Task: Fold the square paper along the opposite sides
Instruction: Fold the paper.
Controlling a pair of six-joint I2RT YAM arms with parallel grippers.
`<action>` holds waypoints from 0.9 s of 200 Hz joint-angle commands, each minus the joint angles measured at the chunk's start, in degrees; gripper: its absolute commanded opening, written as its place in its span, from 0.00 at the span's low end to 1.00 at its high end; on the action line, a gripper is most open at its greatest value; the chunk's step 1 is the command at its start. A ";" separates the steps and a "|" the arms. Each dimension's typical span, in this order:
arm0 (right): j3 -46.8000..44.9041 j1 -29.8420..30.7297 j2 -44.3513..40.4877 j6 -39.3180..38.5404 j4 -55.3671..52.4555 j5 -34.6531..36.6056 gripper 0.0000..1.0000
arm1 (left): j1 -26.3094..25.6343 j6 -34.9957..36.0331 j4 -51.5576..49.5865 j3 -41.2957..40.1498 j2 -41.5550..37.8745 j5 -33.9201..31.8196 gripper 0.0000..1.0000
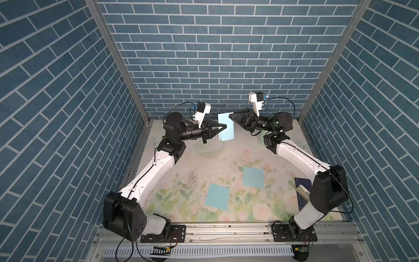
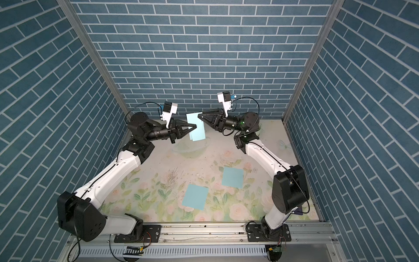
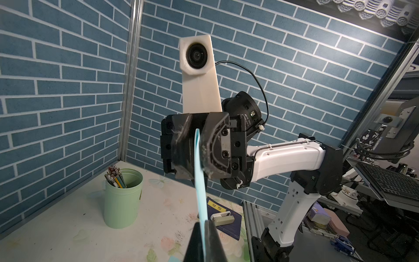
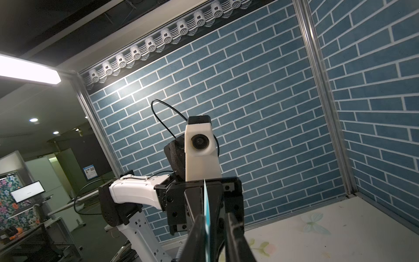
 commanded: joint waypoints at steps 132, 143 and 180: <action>-6.60 0.07 -3.47 -3.23 0.32 -1.59 0.47 | -0.07 1.61 -1.22 -0.06 -1.01 0.74 0.00; -8.07 0.16 -4.17 -3.90 0.02 -1.67 0.46 | -0.13 1.92 -1.58 0.03 -1.02 0.65 0.00; -9.86 0.08 -5.26 -4.11 -0.22 -2.48 0.00 | -0.13 2.14 -1.75 0.03 -0.40 0.56 0.00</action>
